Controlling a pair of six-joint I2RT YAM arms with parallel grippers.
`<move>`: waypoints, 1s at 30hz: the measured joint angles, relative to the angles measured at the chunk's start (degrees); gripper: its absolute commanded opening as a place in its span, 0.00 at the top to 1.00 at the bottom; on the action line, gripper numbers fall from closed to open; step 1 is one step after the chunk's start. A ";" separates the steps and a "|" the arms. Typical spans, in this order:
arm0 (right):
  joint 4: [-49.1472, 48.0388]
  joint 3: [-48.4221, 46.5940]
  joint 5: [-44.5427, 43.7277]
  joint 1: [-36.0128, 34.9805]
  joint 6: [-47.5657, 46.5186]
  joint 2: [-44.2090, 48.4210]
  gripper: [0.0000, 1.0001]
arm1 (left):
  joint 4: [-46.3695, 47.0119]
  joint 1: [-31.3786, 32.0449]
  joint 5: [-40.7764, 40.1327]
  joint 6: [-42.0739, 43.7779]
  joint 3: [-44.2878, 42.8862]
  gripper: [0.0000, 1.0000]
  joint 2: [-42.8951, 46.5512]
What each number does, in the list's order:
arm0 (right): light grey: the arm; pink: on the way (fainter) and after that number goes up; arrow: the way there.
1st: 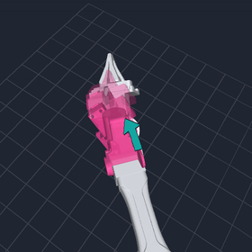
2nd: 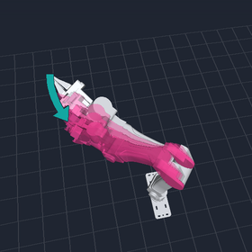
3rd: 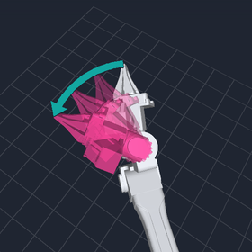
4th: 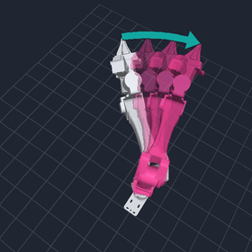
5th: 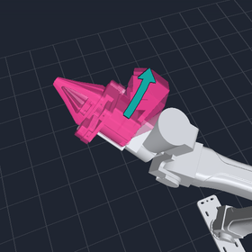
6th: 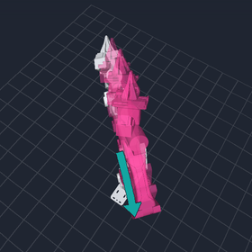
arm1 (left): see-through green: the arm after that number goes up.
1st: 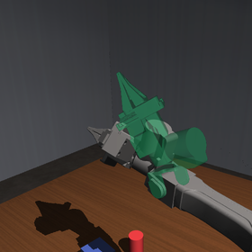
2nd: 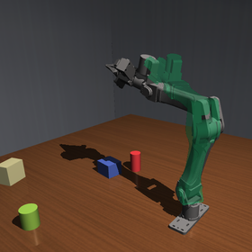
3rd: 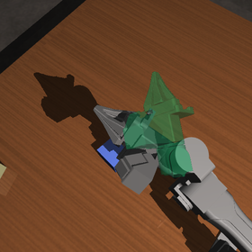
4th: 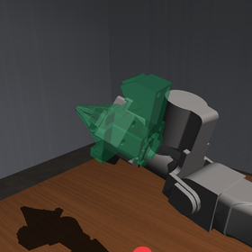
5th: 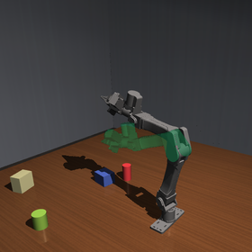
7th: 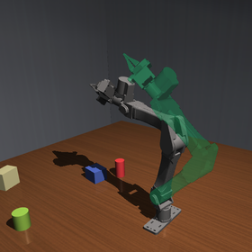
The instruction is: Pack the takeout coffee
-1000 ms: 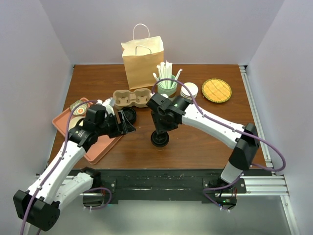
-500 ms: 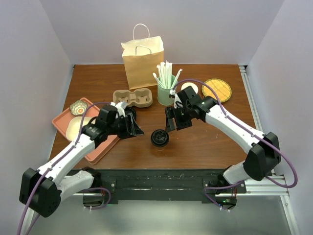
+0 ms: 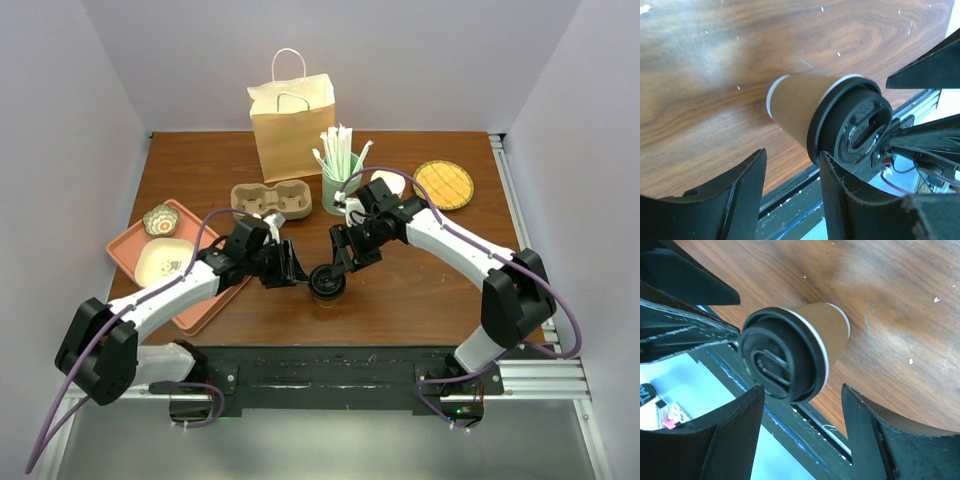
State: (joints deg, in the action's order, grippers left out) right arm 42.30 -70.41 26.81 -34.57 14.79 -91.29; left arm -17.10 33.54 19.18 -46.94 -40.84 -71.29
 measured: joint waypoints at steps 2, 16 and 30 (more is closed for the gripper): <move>-0.15 0.00 0.81 0.57 -0.83 -0.85 0.36 | 0.42 0.00 -0.44 -0.04 -0.24 0.50 -0.55; -5.18 3.87 8.41 3.98 -3.32 -3.28 0.62 | 5.60 0.85 -1.42 -1.07 -0.31 0.53 -4.11; -15.91 11.54 15.37 6.56 -0.96 -1.09 0.67 | 7.89 2.01 -2.91 -3.54 2.14 0.53 -2.95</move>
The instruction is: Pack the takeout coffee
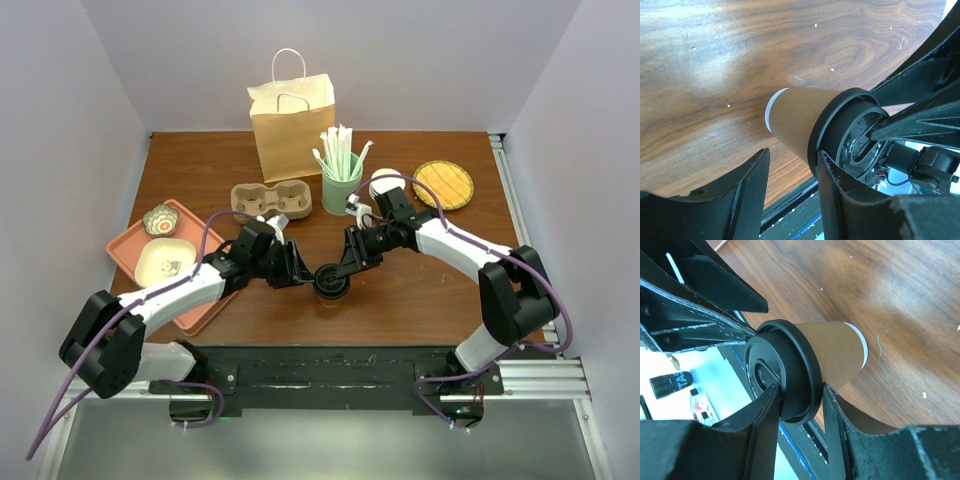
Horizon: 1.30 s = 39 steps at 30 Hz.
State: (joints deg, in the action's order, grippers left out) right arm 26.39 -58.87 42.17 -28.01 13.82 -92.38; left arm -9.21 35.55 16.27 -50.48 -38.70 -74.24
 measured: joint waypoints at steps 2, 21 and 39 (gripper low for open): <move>-2.14 1.29 0.46 0.09 0.76 0.59 0.67 | 0.24 0.24 -0.35 -0.20 0.48 0.54 0.31; -23.47 13.73 1.09 0.00 6.60 7.04 0.64 | 0.28 1.38 -2.21 -4.39 3.58 0.50 4.02; -5.75 2.19 -2.40 -1.09 -1.33 2.69 0.43 | -15.21 1.73 -5.42 -3.89 -3.19 0.39 7.45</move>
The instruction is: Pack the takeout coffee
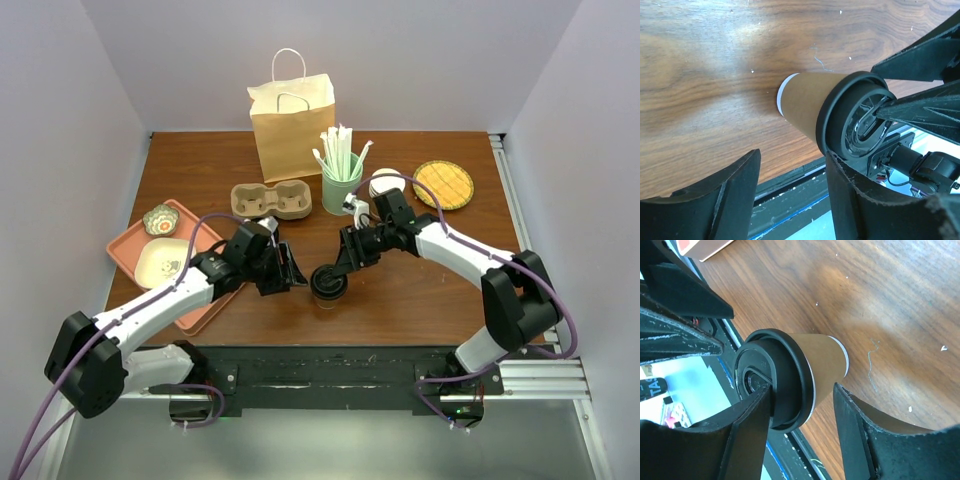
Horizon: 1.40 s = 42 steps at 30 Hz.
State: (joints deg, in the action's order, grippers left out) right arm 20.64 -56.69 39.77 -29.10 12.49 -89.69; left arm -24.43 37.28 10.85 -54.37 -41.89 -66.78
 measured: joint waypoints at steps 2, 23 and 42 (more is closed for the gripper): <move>1.22 -1.05 0.00 -0.02 -0.26 -0.31 0.41 | -0.61 0.00 -0.13 0.17 -0.57 0.39 0.00; 10.40 -6.93 0.44 0.63 0.13 5.31 0.43 | 4.70 0.00 5.16 11.69 -6.43 0.31 -8.74; 10.14 3.21 0.26 1.42 2.05 9.40 0.59 | 10.10 0.00 7.69 12.22 -3.32 0.44 -9.92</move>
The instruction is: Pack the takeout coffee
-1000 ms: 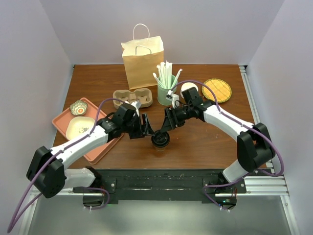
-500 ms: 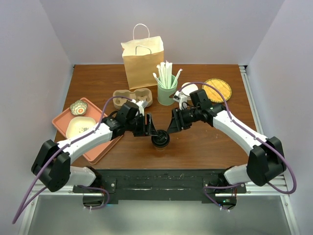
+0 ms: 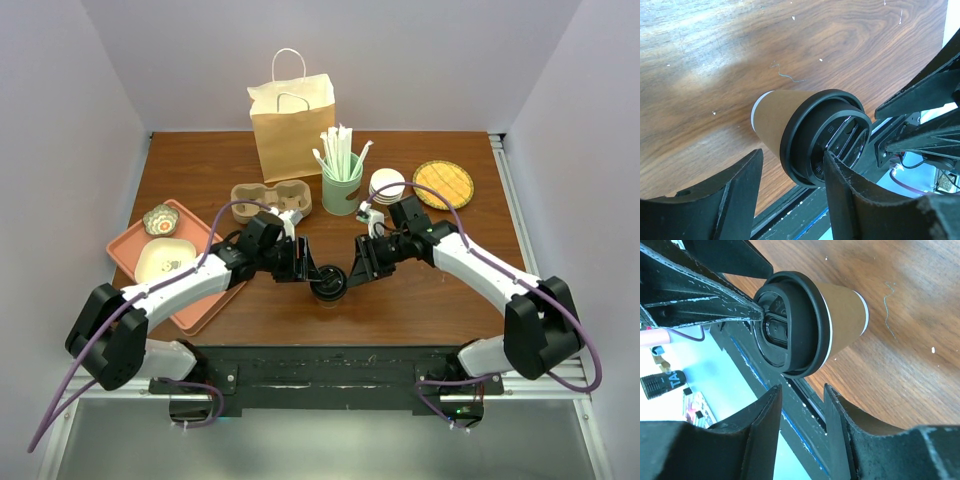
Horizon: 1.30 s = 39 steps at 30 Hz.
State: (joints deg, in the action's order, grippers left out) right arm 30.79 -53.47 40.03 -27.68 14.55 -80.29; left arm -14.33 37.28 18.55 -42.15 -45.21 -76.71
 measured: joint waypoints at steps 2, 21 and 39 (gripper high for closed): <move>-0.04 0.26 0.00 0.02 0.02 -0.09 0.59 | 0.20 0.00 0.11 -0.02 0.13 0.44 0.00; -3.56 1.42 0.52 0.37 1.84 -3.96 0.65 | 1.77 0.00 0.44 -0.02 0.96 0.44 0.00; -7.50 3.41 3.96 1.09 3.96 -5.25 0.93 | 2.01 -0.02 0.55 -0.04 1.09 0.45 -0.26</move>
State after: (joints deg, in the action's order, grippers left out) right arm 23.29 -50.06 43.99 -26.59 18.50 -85.54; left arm -12.32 37.26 19.09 -42.19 -44.12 -76.97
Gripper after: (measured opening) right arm 0.107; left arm 0.553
